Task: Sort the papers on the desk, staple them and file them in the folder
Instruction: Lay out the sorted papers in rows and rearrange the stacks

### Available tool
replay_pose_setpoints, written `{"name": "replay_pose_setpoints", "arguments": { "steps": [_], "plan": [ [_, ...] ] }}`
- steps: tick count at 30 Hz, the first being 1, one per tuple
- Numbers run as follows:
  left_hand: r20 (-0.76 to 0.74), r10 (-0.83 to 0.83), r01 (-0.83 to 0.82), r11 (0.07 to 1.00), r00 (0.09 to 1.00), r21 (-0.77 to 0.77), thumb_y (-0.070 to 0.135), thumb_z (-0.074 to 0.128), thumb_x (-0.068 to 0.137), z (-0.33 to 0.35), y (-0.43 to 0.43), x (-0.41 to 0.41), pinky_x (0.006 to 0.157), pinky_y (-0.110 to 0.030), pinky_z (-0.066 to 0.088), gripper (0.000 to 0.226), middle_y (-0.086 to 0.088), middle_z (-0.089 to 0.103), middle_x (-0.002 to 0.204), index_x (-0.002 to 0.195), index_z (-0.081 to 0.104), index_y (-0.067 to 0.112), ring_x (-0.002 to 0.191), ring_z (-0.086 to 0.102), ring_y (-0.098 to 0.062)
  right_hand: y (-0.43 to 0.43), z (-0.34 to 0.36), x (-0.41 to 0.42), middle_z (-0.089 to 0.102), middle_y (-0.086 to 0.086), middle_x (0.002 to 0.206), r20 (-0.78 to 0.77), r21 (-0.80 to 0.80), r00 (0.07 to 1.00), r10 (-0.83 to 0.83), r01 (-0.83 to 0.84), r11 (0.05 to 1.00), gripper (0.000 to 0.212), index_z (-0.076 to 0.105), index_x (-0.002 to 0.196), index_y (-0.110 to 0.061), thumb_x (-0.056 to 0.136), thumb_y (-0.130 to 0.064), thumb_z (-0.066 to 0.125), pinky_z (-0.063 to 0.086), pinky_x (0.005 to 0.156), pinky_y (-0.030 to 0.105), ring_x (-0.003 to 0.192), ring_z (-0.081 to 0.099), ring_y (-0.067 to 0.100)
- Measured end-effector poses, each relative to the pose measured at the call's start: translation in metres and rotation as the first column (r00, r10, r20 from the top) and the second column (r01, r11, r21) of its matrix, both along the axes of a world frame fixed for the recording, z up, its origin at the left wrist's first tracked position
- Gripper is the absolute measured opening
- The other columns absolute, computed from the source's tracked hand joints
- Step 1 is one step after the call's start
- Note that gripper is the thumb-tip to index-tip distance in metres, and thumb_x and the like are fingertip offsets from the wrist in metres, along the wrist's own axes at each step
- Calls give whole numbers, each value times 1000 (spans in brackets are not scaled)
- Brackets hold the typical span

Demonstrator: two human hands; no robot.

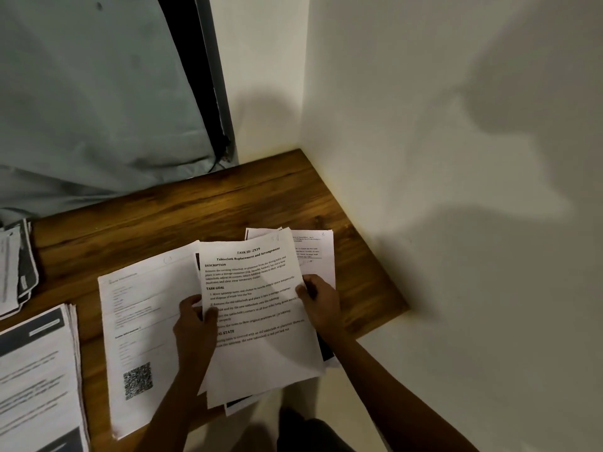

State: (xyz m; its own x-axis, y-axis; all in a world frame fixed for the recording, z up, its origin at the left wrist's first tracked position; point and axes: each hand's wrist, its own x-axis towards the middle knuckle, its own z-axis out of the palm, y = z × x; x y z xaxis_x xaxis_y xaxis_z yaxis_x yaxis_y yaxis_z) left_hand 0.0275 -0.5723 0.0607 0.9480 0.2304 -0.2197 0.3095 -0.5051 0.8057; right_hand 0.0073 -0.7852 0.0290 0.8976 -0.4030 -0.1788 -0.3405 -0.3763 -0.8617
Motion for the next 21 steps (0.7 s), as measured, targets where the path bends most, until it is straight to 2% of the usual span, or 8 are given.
{"name": "replay_pose_setpoints", "arguments": {
  "steps": [3, 5, 8, 11, 14, 16, 21],
  "plan": [
    [-4, -9, 9, 999, 1000, 45, 7, 54, 94, -1, 7, 4, 82, -40, 49, 27, -22, 62, 116, 120, 53, -1, 99, 62, -35, -18, 2, 4, 52, 6, 128, -111, -343, 986, -121, 76, 936, 39, 52, 127, -16, 92, -35, 56, 42, 95, 29, 115, 48, 21],
    [-11, -3, 3, 999, 1000, 54, 7, 53, 95, -2, 11, 5, 80, -39, 49, 25, -21, 62, 115, 118, 54, -1, 95, 61, -32, -30, 4, 1, 44, 6, 133, -223, -426, 956, -192, 82, 901, 51, 43, 131, -16, 89, -40, 59, 39, 100, 35, 122, 42, 25],
    [-16, 6, -5, 998, 1000, 60, 6, 53, 94, -4, 14, 4, 80, -42, 50, 27, -22, 62, 116, 121, 53, -1, 97, 62, -35, -39, -5, 0, 48, 8, 127, -268, -295, 940, -211, 129, 947, 52, 42, 126, -13, 84, -32, 67, 44, 99, 40, 118, 48, 27],
    [-13, 17, -16, 998, 1000, 53, 6, 54, 94, -6, 16, 4, 80, -44, 51, 28, -22, 62, 117, 121, 52, -1, 98, 63, -37, -40, -8, -2, 58, 7, 111, -223, -181, 942, -252, 214, 960, 36, 48, 112, -12, 84, -23, 68, 53, 86, 37, 100, 59, 24],
    [-18, 24, -24, 999, 1000, 44, 6, 55, 94, -7, 16, 4, 81, -46, 51, 27, -21, 62, 117, 120, 52, 1, 99, 63, -37, -39, -3, -4, 60, 4, 99, -203, -160, 942, -268, 238, 958, 19, 51, 99, -12, 87, -18, 65, 48, 73, 25, 86, 58, 17],
    [-20, 28, -27, 999, 999, 45, 7, 55, 94, -7, 16, 4, 83, -47, 51, 28, -21, 62, 117, 121, 52, 1, 99, 63, -37, -39, -2, -4, 60, 4, 97, -212, -165, 937, -279, 247, 955, 13, 54, 98, -12, 90, -18, 62, 44, 72, 23, 88, 59, 18],
    [-17, 22, -21, 998, 1000, 55, 8, 56, 93, -6, 20, 3, 85, -46, 50, 30, -21, 62, 117, 122, 53, 0, 101, 62, -37, -41, 14, -1, 55, 2, 93, -184, -191, 944, -275, 240, 952, 16, 55, 103, -9, 97, -22, 52, 39, 71, 22, 84, 53, 15]
  ]
}}
